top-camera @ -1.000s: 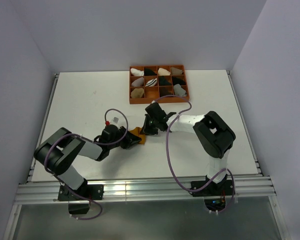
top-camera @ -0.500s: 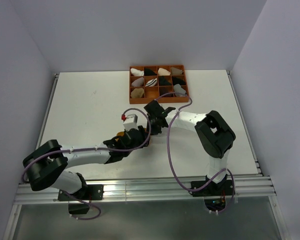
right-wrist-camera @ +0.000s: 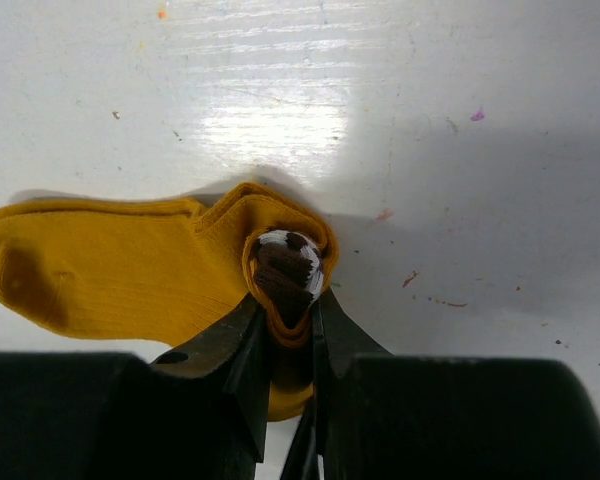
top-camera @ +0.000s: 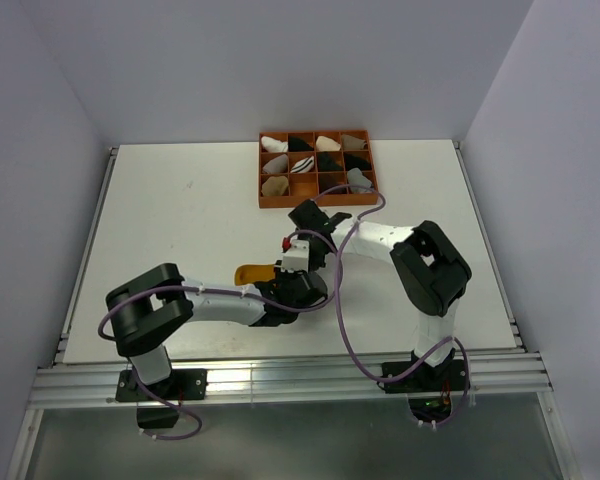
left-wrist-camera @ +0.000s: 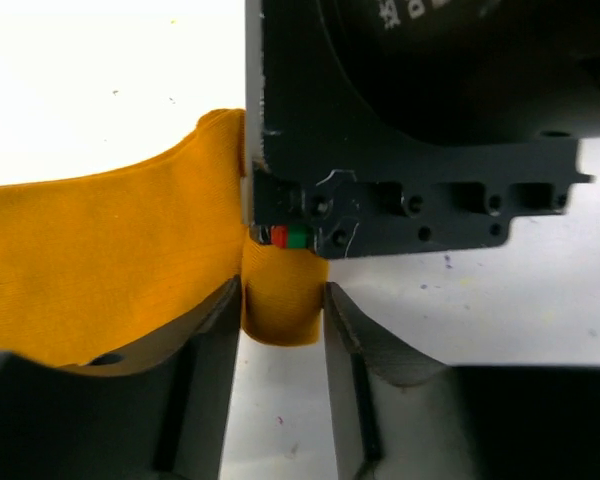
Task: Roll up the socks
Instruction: Roll the sock at the center of the board.
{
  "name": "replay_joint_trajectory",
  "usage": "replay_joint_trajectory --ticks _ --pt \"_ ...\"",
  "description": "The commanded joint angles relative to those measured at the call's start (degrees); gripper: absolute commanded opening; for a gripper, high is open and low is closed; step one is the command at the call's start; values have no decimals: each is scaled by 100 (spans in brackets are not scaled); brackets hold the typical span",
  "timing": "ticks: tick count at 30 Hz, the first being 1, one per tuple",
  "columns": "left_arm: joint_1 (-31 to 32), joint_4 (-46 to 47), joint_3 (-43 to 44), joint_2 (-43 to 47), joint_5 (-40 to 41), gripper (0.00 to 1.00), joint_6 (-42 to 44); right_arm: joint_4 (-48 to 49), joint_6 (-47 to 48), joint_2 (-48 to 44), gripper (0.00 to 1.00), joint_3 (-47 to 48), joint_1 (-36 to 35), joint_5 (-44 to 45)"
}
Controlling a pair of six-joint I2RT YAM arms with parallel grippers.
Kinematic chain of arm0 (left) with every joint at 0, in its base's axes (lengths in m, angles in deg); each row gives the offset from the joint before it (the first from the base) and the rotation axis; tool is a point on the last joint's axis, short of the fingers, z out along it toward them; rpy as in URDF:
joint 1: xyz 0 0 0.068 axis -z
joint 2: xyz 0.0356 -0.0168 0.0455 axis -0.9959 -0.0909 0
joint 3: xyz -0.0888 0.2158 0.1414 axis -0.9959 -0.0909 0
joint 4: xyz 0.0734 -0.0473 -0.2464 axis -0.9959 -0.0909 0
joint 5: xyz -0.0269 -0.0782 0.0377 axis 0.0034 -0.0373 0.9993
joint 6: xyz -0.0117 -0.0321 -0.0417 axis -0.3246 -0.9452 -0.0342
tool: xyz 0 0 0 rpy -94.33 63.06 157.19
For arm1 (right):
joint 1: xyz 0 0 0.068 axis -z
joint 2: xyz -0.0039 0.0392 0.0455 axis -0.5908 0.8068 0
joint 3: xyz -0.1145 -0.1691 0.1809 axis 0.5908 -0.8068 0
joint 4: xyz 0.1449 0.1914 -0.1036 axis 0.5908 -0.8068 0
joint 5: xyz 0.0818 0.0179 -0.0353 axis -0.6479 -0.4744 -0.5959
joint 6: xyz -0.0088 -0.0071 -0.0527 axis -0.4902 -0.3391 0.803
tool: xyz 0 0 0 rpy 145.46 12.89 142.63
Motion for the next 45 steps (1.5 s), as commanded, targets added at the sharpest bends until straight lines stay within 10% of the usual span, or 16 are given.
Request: replay_joint_trajectory --ticks 1,10,25,45 --pt "109 -403 424 -237 338 41 168 -261 54 -10 0 211 19 189" --pt "171 -966 953 -739 391 1 45 -173 10 -54 0 229 37 136" --pt "-1058 975 -1242 1194 -1962 1 -859 1373 -130 -1469 63 -905 283 128" --pt "-2615 3068 -2704 1107 -4373 1 -2433 2446 -403 -855 69 -1195 19 -619"
